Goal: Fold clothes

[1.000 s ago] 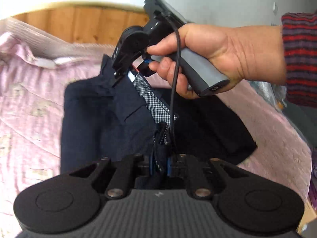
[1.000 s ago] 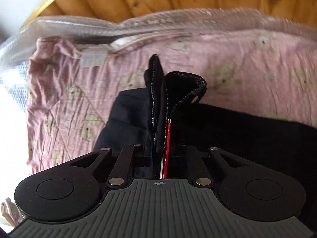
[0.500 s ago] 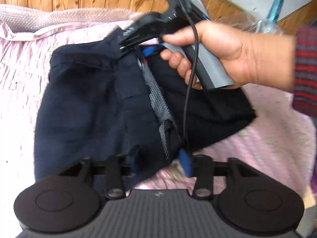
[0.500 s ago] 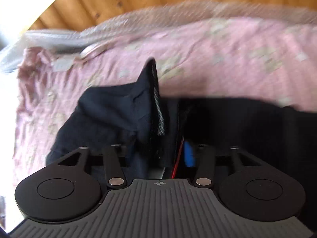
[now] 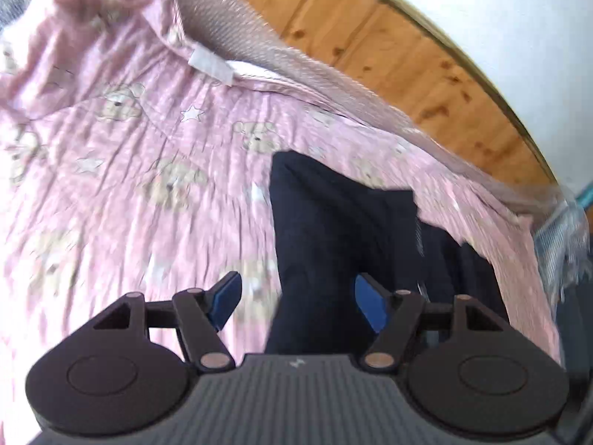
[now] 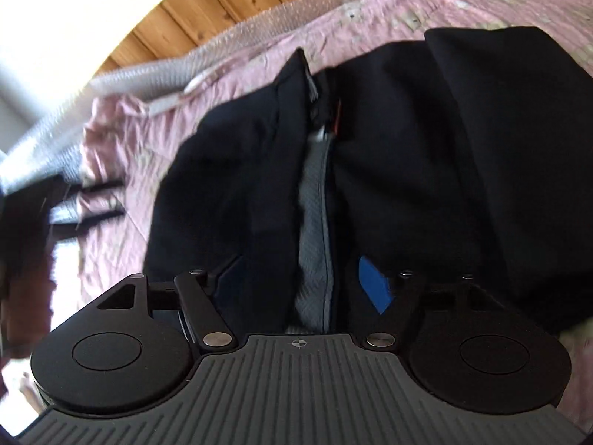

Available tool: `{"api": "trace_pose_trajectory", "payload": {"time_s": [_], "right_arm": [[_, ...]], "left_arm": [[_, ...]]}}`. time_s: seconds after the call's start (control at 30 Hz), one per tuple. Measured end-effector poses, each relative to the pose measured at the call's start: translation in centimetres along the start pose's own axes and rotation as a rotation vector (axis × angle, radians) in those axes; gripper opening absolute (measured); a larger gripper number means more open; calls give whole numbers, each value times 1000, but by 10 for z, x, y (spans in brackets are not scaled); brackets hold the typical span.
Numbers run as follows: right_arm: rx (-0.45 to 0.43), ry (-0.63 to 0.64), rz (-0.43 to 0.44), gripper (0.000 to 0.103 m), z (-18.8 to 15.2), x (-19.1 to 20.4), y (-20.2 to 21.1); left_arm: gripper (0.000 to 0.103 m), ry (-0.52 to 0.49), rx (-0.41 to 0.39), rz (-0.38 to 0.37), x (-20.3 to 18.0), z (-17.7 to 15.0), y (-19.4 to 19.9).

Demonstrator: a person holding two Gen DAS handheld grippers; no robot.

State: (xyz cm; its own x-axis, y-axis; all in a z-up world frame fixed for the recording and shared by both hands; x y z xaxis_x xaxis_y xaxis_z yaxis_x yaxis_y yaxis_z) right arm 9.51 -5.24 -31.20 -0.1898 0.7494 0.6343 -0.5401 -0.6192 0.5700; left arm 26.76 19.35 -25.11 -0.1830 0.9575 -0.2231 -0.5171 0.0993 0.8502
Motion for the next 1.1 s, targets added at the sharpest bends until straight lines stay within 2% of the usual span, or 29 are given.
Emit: {"api": "trace_pose_trajectory", "payload": {"time_s": [0.07, 0.1, 0.17, 0.2, 0.23, 0.27, 0.3, 0.33, 0.37, 0.43, 0.47, 0.53, 0.67, 0.7, 0.73, 0.77, 0.83, 0.87, 0.97, 1.0, 1.03, 1.07, 1.1], "right_arm": [[16, 29, -10, 75, -10, 7, -2], [23, 53, -12, 72, -11, 11, -3], [58, 111, -30, 42, -11, 16, -10], [80, 142, -48, 13, -10, 18, -15], [98, 175, -76, 7, -7, 18, -17], [104, 187, -84, 5, -3, 18, -16], [111, 200, -94, 3, 1, 18, -15], [119, 213, -125, 2, 5, 16, -12], [134, 232, -154, 1, 7, 11, -9], [144, 244, -164, 1, 7, 2, -7], [135, 236, -148, 2, 16, 3, -4], [117, 218, -115, 17, 34, 6, 3], [81, 184, -49, 35, 69, 12, 18], [70, 177, -33, 47, 79, 13, 21], [33, 189, -28, 48, 99, 17, 18], [-1, 203, -23, 48, 118, 20, 16], [25, 247, -41, 47, 126, 15, -11], [38, 269, -50, 46, 131, 12, -25], [77, 336, -77, 39, 144, 4, -65], [90, 359, -86, 28, 149, 1, -78], [103, 381, -95, 11, 153, -2, -92], [115, 400, -104, 10, 158, -4, -104], [118, 365, -107, 14, 163, -7, -101]], "left_arm": [[67, -8, 26, -16, -8, 21, -31], [67, -20, 42, -22, -15, 27, -44], [64, -53, 79, -34, -30, 32, -67], [61, -69, 97, -31, -37, 33, -78], [44, -78, 105, -11, -41, 35, -88], [27, -91, 96, 11, -42, 37, -95], [16, -100, 65, 34, -43, 44, -97], [10, -96, 27, 58, -41, 53, -97], [8, -80, 8, 80, -37, 60, -98], [8, -69, 14, 142, -27, 66, -110], [10, -102, 19, 173, -25, 64, -115], [14, -144, 1, 170, -25, 59, -112], [28, -174, -70, 117, -26, 54, -73], [29, -188, -98, 117, -29, 51, -59], [32, -185, -120, 82, -34, 46, -45], [35, -177, -118, 27, -40, 38, -33], [36, -178, -79, -60, -52, 13, -20], [36, -196, -57, -66, -57, 0, -21], [35, -264, -16, 21, -58, -36, -39], [35, -285, -34, 36, -58, -41, -39], [37, -304, -44, 50, -59, -45, -38], [37, -315, -38, 56, -60, -45, -34], [36, -311, -39, 48, -60, -45, -28]]}}
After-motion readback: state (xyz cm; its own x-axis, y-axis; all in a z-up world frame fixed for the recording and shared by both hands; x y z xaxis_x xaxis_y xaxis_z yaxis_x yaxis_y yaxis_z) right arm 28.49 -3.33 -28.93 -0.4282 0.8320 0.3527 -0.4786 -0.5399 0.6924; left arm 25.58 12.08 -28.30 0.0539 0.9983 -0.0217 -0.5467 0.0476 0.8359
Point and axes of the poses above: each gripper's, at about its wrist camera, not at the fingertips, and y roughly against the way its jaws point, x to its left, z to its top, the point moved 9 cm from there along -y, roughly the way its jaws point, and after that the axes turned 15 degrees about z, right-handed, at the moved point
